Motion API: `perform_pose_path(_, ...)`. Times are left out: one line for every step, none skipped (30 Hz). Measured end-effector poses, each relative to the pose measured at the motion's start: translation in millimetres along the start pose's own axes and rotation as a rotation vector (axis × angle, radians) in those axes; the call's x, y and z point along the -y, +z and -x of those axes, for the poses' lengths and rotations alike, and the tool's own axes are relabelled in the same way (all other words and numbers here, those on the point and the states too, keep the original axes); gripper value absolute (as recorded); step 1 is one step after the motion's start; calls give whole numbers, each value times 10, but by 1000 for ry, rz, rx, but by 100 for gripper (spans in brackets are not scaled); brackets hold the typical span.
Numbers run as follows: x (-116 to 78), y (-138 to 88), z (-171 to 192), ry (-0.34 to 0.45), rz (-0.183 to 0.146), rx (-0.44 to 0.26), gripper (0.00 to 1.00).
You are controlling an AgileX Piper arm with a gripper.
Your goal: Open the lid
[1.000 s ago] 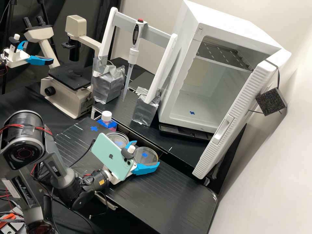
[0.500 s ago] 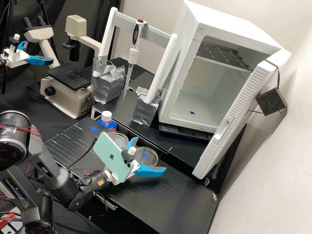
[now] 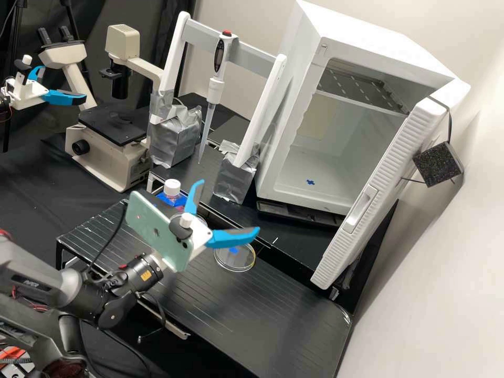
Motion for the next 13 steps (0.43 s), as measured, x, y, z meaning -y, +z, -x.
perform_pose_path(48,-99,4,2,-27,-40,100)
perform_pose_path(79,-158,12,-3,-32,-65,100)
perform_pose_path(109,-213,21,-11,-48,-91,100)
perform_pose_path(151,-270,34,-33,-73,-117,100)
perform_pose_path(190,-317,46,-58,-90,-142,100)
perform_pose_path(228,-357,57,-85,-106,-165,100)
perform_pose_path(256,-386,65,-104,-108,-183,100)
perform_pose_path(285,-414,76,-125,-114,-198,100)
perform_pose_path(311,-429,80,-142,-112,-207,100)
perform_pose_path(348,-438,82,-163,-112,-210,100)
perform_pose_path(367,-436,80,-172,-111,-206,100)
perform_pose_path(387,-426,75,-179,-111,-196,100)
perform_pose_path(402,-412,69,-183,-105,-184,100)
